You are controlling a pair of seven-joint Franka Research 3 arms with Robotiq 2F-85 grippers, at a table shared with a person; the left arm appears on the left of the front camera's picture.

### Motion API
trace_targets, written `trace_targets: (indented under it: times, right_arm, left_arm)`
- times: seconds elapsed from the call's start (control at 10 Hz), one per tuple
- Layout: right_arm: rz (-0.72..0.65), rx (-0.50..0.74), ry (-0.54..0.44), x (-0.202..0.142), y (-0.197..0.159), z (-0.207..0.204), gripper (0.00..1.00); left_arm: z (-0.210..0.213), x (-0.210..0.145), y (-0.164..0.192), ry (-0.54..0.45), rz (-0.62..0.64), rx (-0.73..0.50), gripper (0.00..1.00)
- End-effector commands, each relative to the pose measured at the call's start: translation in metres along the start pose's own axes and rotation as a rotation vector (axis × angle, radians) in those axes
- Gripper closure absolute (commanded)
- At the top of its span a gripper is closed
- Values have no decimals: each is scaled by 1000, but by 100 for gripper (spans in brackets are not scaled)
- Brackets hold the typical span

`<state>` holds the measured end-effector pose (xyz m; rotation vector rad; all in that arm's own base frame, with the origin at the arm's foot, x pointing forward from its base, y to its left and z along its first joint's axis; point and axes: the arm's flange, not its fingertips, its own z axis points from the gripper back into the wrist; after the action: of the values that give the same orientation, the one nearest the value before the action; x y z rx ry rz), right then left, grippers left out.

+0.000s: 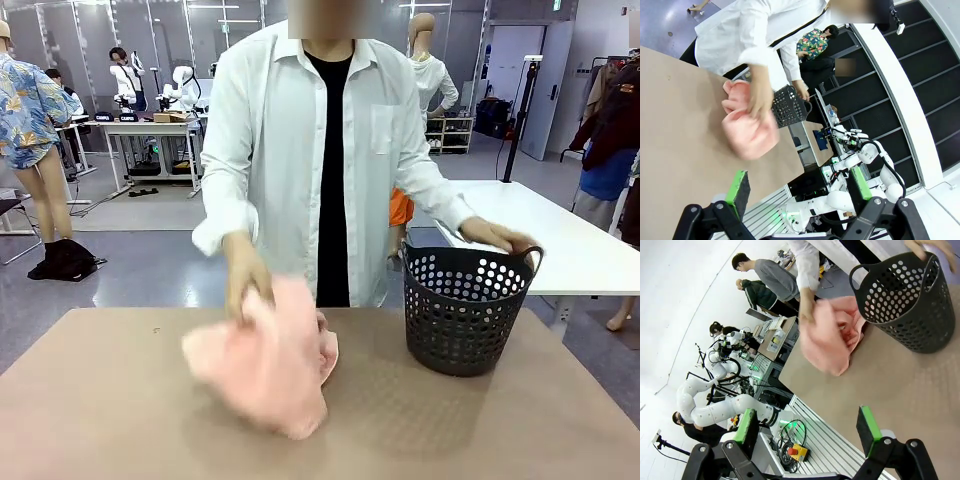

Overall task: Fold the towel.
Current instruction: Grab the top end of the 100 cm Hotel Towel extended by the human.

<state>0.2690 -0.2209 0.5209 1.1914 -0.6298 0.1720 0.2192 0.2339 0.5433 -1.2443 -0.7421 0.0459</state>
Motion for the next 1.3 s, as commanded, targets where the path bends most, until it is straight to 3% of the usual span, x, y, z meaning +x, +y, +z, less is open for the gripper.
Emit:
trace_targets:
  times: [0.0, 1.2]
  right_arm:
    - [21, 7, -8, 2, 0, 1, 0]
    - [21, 7, -8, 2, 0, 1, 0]
  left_arm:
    - [1, 3, 0, -6, -23, -20, 0]
    - [1, 3, 0, -6, -23, -20, 0]
